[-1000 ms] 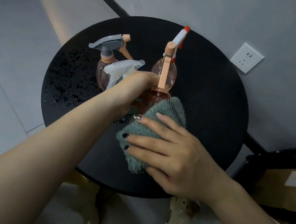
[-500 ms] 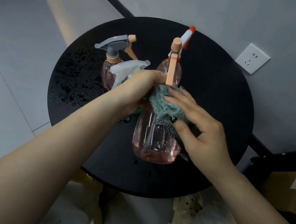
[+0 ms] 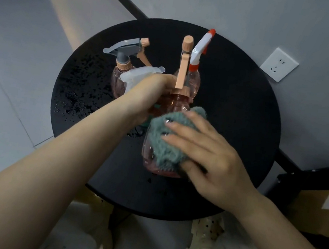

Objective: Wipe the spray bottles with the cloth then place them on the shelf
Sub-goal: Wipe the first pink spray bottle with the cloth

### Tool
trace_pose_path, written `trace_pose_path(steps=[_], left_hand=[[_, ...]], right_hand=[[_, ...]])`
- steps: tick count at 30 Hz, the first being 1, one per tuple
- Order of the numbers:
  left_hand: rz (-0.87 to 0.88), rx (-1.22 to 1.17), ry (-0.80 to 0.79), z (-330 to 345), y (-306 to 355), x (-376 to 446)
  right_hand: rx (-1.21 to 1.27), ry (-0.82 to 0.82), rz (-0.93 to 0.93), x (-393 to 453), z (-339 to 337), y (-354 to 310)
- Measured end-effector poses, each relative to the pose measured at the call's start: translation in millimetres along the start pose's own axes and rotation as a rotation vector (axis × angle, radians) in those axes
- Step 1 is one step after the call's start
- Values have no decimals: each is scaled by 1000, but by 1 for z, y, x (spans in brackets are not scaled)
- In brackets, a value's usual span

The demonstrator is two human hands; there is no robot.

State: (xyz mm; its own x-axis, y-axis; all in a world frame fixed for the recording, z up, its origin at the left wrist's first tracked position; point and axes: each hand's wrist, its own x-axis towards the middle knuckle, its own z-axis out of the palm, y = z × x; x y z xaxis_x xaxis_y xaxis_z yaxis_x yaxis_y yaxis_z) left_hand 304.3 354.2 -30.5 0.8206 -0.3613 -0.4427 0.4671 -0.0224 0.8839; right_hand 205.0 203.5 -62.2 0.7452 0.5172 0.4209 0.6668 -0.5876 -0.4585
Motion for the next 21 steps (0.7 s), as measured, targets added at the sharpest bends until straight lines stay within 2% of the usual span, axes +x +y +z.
trace_pose_path(steps=[4,7,11,13,17,21], left_hand=[[30,97,-27,1,-4,0],[43,106,-5,0,-4,-1],[32,13,4,-1,-1,-1],[10,-111,41,-1,1,0],[30,-75,147,-8,1,4],[44,-18,118,-6,2,1]], right_hand=[[344,165,343,6,0,1],[470,211,440,9,1,1],[323,160,311,3,3,-2],[180,94,163,-1,3,-4],[-87,-30,-122,-6,6,-7],[-40,-12,-101,-6,6,-5]])
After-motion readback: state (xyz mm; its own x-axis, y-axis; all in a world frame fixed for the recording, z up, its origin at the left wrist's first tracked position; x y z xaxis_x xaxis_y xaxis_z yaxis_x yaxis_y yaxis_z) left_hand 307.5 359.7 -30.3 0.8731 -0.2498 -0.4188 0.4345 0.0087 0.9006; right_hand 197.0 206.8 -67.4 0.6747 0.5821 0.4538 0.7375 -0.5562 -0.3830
